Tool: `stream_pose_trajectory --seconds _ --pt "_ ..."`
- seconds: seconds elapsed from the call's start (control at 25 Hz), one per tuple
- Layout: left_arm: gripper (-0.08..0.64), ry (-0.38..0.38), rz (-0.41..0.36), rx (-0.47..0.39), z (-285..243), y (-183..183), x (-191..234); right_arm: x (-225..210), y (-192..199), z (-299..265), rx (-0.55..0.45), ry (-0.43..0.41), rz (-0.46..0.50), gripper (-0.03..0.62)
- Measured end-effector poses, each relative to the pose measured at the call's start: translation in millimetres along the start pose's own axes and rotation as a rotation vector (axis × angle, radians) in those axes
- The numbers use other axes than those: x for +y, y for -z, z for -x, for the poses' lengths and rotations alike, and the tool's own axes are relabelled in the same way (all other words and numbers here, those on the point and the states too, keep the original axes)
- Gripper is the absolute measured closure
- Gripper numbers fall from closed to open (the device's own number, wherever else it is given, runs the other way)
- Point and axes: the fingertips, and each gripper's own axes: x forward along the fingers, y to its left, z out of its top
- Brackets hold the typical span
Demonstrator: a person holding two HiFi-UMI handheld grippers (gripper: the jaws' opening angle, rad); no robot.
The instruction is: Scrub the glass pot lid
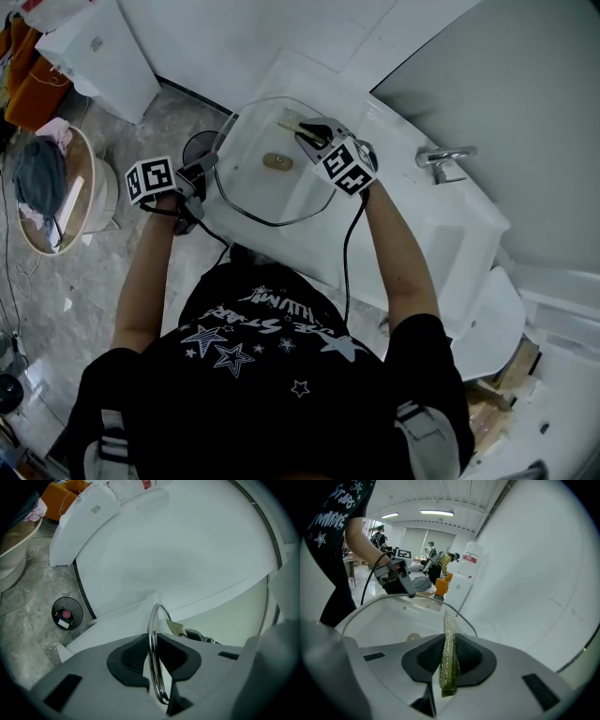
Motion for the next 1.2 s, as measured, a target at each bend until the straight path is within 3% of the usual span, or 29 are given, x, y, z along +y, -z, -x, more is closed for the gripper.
stream_pose_trajectory --seconds 0.4,0.76,1.2 --pt "0.494 -0.018 -0.004 -0.027 1.5 0.5 -0.7 17.1 14.6 19.6 0.014 0.025 -0.12 0.526" --pt "0.494 -0.038 0.0 -0.051 3.6 3.2 -0.5 41.6 19.0 45.9 -0.02 0.044 -0.311 0.525" --pt "0.494 -0.069 -0.002 -0.071 6.9 7.6 1.8 95.9 7.9 63.1 -0.059 -0.028 -0.464 0.525"
